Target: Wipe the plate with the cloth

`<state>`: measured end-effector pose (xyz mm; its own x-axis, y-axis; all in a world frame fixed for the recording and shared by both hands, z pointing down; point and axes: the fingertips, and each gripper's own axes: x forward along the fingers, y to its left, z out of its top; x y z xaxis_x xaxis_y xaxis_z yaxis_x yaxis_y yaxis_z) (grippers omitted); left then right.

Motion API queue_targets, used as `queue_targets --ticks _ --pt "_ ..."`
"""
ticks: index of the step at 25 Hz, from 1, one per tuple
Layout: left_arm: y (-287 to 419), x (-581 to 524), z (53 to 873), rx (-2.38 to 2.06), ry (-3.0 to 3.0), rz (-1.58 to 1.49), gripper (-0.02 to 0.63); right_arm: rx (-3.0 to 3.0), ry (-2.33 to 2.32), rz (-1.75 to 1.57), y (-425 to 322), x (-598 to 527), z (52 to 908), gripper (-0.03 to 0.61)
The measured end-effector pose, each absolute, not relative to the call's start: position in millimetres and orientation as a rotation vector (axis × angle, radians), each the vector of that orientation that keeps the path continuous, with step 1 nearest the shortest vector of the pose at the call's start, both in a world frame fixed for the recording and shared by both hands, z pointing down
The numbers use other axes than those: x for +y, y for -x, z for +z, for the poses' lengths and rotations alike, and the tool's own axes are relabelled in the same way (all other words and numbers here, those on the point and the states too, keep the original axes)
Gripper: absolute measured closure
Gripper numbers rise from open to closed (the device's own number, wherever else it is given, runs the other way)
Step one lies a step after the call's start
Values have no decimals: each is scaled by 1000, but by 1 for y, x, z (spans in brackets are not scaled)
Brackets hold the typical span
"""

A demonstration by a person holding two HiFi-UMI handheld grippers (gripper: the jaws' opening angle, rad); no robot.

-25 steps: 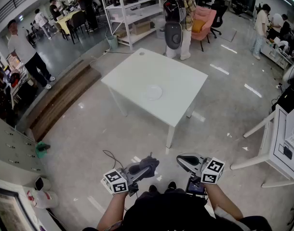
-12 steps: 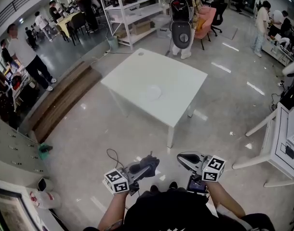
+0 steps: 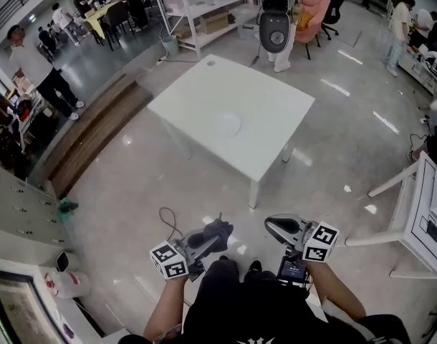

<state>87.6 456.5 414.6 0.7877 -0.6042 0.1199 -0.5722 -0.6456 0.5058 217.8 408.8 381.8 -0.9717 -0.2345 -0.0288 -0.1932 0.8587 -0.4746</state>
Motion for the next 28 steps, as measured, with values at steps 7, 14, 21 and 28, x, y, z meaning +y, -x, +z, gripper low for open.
queue_targets --ticks 7,14,21,28 --pt "-64 411 424 -880 -2413 -96 563 2959 365 -788 -194 363 394 572" --pt "-16 335 432 -849 -2405 -109 563 2970 425 -820 -146 295 400 572" --pt "29 265 429 -807 -2467 -46 563 3005 516 -810 -97 232 400 571" --pt "52 216 415 -742 -2542 -64 563 3006 579 -773 -66 188 393 571"
